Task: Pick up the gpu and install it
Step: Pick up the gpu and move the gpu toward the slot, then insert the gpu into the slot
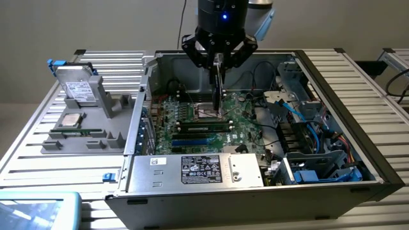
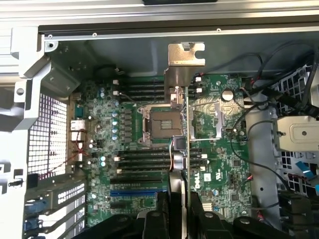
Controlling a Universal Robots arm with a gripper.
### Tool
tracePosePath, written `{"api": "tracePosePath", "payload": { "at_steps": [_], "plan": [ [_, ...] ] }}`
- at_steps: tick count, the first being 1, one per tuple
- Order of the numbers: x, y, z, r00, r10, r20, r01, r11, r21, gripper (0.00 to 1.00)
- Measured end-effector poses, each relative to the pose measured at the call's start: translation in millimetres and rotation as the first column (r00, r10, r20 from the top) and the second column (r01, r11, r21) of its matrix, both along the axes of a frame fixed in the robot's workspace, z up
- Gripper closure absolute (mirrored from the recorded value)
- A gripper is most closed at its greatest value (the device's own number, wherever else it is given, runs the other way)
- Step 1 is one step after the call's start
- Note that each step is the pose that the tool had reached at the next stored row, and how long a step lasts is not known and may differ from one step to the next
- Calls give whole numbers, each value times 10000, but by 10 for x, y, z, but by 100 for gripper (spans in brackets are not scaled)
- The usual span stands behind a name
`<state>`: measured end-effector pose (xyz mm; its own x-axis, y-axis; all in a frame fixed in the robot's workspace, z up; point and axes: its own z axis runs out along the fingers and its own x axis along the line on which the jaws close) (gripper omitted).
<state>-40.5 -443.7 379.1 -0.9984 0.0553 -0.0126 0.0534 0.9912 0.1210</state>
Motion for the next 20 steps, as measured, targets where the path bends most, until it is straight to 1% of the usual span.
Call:
{"api": "tracePosePath", "payload": {
  "at_steps": [4, 9, 10, 12, 14, 16, 18, 20],
  "plan": [
    [78, 0, -17, 10000, 1, -3, -1, 10000, 0, 72],
    [86, 0, -18, 10000, 6, -2, -6, 10000, -1, 72],
    [88, 0, -18, 10000, 87, -4, -87, 10000, 1, 72],
    [89, 1, -19, 9991, 425, -6, -425, 9991, 12, 72],
    [88, 0, -20, 9968, 794, -6, -794, 9968, 18, 72],
    [88, 1, -20, 9933, 1152, -6, -1152, 9933, 24, 72],
    [88, 1, -24, 9886, 1509, -4, -1509, 9885, 29, 72],
    [88, 0, -26, 9825, 1864, -4, -1864, 9825, 33, 72]
  ]
}}
